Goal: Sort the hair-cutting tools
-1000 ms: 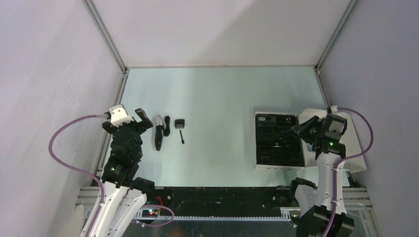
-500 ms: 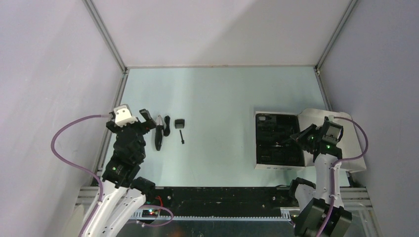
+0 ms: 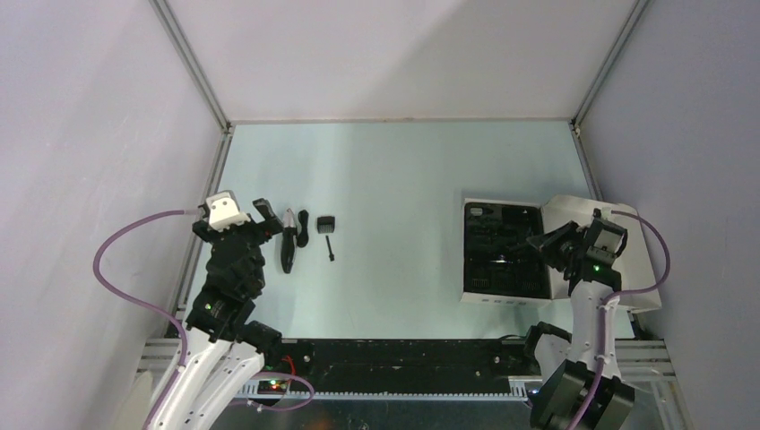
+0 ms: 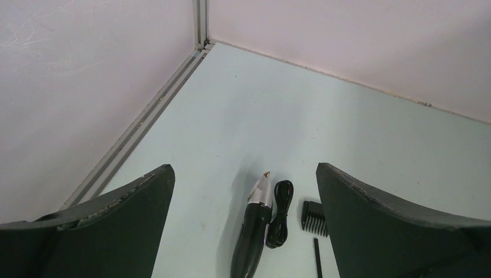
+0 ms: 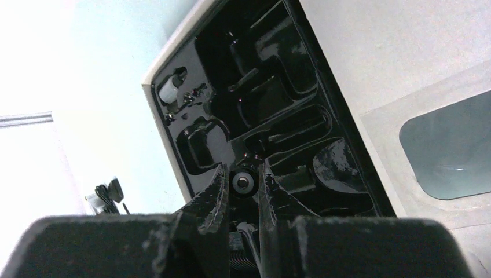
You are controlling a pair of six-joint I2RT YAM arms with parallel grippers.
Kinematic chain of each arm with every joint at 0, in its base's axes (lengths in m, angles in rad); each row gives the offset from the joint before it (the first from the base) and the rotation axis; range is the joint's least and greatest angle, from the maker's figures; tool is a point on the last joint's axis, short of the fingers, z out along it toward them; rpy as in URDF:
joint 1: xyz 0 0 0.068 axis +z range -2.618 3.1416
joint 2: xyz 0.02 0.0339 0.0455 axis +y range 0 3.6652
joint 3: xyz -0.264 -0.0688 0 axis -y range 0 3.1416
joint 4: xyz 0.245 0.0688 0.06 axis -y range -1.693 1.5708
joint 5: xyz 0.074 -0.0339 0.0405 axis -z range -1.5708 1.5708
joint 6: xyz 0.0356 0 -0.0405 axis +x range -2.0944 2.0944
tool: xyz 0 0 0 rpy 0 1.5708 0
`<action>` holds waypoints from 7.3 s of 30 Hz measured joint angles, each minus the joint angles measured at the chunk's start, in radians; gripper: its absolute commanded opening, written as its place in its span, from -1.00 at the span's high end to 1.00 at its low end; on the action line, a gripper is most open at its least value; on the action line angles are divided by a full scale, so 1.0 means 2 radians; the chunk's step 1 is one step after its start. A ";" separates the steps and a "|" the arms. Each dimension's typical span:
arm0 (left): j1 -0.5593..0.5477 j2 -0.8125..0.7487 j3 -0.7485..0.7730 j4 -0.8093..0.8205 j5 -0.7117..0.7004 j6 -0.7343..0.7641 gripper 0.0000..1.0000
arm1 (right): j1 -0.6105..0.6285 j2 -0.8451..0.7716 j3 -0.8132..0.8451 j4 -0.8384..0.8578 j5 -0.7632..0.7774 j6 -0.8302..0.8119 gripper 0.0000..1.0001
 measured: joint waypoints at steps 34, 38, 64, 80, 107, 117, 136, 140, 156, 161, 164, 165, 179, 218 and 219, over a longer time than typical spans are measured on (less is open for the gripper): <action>-0.006 -0.001 -0.005 0.004 -0.001 0.008 -0.99 | -0.002 0.094 0.000 0.066 0.006 0.014 0.34; -0.006 -0.003 -0.005 0.004 -0.001 0.008 -0.99 | -0.003 0.093 0.000 0.061 0.020 0.008 0.03; -0.011 -0.012 -0.006 0.004 -0.001 0.008 -0.99 | 0.173 0.130 0.105 -0.035 0.234 -0.073 0.43; -0.012 -0.013 -0.006 0.004 -0.001 0.009 -0.99 | 0.206 0.200 0.120 -0.054 0.254 -0.072 0.50; -0.013 0.063 0.004 -0.018 0.045 -0.007 -0.99 | 0.268 0.116 0.176 -0.085 0.201 -0.068 -0.14; -0.013 0.206 0.068 -0.092 0.125 -0.067 -0.97 | 0.366 0.113 0.176 -0.069 0.177 -0.057 -0.24; 0.010 0.533 0.208 -0.118 0.252 -0.118 -0.69 | 0.477 0.153 0.172 -0.004 0.130 -0.060 -0.29; 0.018 0.598 0.246 -0.122 0.267 -0.116 -0.70 | 0.477 0.151 0.162 0.006 0.131 -0.069 -0.30; 0.032 0.705 0.300 -0.153 0.275 -0.114 -0.60 | 0.423 0.126 0.110 0.036 0.101 -0.068 -0.30; 0.032 0.713 0.309 -0.154 0.279 -0.115 -0.24 | 0.411 0.126 0.104 0.040 0.089 -0.064 -0.30; 0.032 0.715 0.311 -0.152 0.283 -0.113 -0.03 | 0.410 0.126 0.104 0.046 0.085 -0.063 -0.30; 0.031 0.715 0.311 -0.151 0.285 -0.112 0.05 | 0.410 0.126 0.104 0.048 0.083 -0.062 -0.30; -0.041 0.604 0.269 -0.139 0.297 -0.050 0.38 | 0.409 0.111 0.104 0.059 0.056 -0.047 -0.29; -0.277 0.376 0.223 -0.056 0.370 0.167 0.34 | 0.439 0.134 0.168 0.170 -0.149 0.067 -0.01; -0.278 0.376 0.225 -0.056 0.370 0.169 0.34 | 0.442 0.138 0.168 0.172 -0.149 0.068 0.00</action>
